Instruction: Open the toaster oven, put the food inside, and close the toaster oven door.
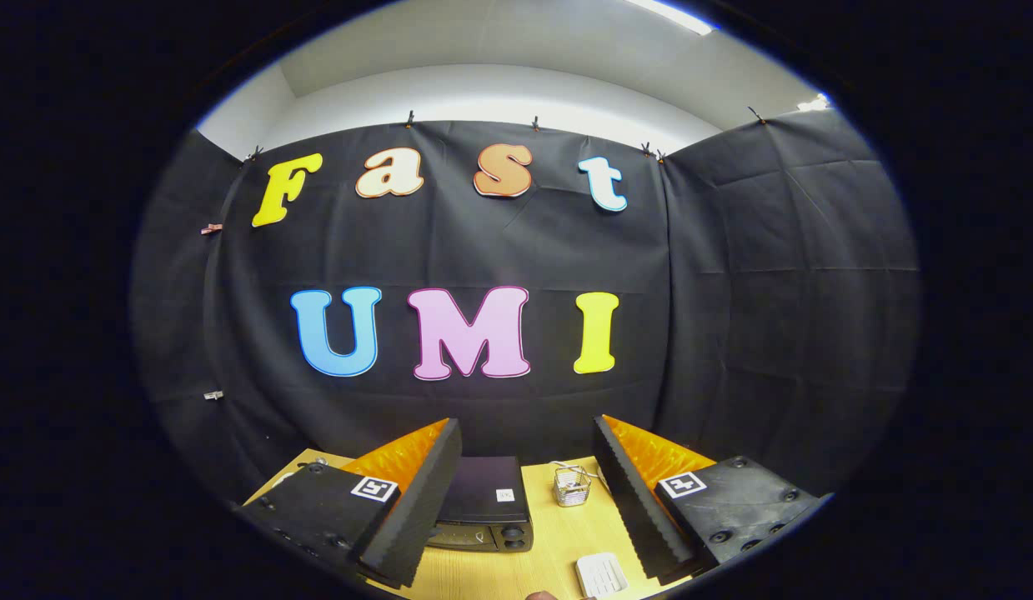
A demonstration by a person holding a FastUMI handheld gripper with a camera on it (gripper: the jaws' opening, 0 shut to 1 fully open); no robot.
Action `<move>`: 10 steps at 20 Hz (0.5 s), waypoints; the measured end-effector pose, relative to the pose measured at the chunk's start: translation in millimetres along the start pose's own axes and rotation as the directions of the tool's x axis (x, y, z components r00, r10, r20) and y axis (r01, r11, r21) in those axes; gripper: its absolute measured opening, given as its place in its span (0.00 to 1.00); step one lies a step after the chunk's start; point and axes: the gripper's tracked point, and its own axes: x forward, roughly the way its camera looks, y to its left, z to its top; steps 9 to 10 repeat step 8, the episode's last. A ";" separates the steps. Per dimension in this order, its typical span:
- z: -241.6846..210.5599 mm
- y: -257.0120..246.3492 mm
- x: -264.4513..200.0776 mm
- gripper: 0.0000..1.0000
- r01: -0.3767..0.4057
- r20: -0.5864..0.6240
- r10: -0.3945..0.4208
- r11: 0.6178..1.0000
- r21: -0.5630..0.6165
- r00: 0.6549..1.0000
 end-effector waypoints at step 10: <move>-16.8 11.3 15.3 0.97 -0.010 -0.038 0.010 1.000 0.008 0.999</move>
